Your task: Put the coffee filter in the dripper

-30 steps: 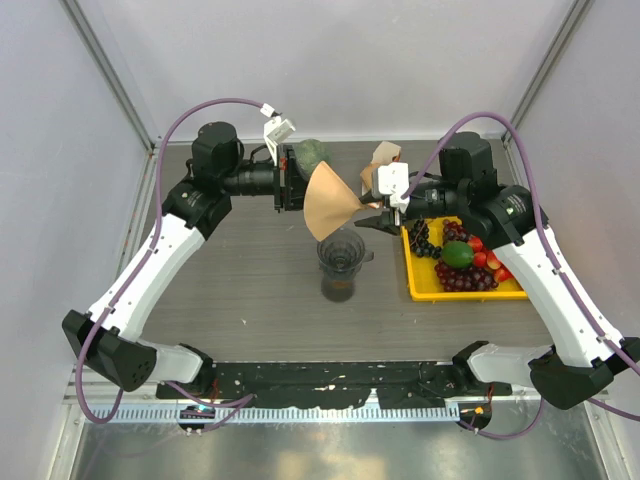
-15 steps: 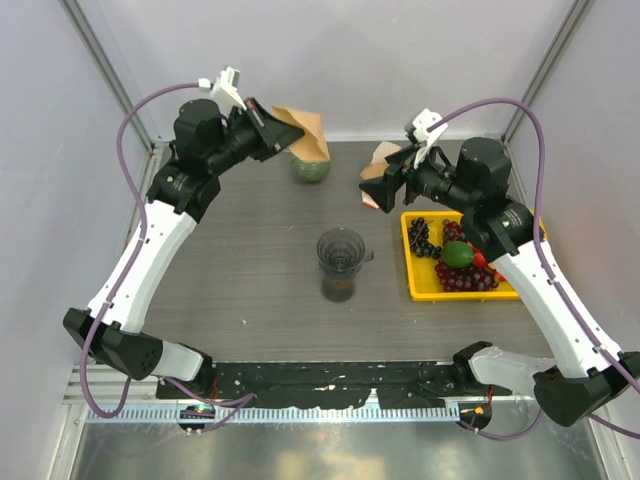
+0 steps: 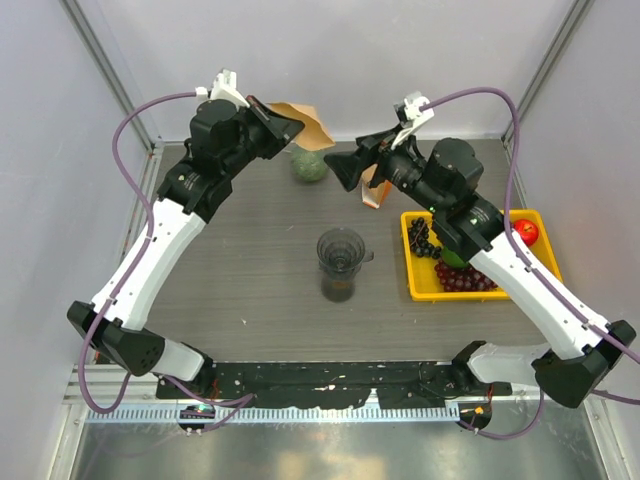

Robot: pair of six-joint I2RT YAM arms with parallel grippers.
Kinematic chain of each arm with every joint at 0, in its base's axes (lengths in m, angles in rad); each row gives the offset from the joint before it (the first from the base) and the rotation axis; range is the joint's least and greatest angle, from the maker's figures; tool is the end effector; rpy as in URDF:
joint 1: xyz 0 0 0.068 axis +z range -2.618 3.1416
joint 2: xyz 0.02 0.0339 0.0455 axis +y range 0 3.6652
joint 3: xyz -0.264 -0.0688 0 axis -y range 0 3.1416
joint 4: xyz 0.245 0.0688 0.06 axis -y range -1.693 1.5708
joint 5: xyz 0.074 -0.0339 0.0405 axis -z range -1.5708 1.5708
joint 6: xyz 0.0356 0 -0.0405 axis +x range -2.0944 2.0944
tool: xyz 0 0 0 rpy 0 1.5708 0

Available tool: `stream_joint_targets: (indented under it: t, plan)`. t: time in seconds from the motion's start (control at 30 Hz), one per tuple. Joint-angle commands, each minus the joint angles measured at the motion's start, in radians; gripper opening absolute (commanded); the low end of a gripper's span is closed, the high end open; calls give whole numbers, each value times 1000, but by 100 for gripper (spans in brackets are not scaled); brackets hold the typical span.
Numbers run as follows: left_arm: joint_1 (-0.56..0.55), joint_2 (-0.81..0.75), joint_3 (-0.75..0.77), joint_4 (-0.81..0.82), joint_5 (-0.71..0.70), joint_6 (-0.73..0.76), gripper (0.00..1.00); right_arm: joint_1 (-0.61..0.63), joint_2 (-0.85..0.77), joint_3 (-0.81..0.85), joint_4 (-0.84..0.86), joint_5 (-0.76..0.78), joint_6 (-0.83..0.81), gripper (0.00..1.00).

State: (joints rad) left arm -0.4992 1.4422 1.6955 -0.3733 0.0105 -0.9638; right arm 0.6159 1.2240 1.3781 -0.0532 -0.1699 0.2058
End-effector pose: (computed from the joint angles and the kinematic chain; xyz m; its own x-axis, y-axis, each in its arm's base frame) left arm 0.2782 -0.1521 0.4817 -0.4607 -0.6843 -0.5653 0.1919 0.5450 -0.8162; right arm 0.2183 0.1619 0.4697 -0.0639 0.2015 -0.9774 -0.7086 0.6805 0.1866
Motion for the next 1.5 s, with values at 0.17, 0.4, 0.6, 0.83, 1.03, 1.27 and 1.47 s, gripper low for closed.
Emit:
stream_joint_targets:
  t: [0.17,0.4,0.6,0.83,1.03,1.27,1.47]
  plan:
    - [-12,-49,-57,60,-44,-35,0,111,68,113,61,391,-98,86]
    - [-16,-72,-115,135,-64,-52,1,143,124,167,30,455,-131,82]
    - [-16,-60,-131,160,-72,-110,2,153,111,125,49,446,-126,94]
    - [-7,-49,-135,191,-31,-157,2,154,51,29,150,378,-166,97]
    - [-7,-54,-175,284,62,-187,2,154,118,107,76,506,-154,84]
    - [-9,-60,-201,327,62,-196,2,154,147,137,93,484,-141,72]
    - [-16,-54,-218,356,60,-227,5,156,181,171,82,518,-131,65]
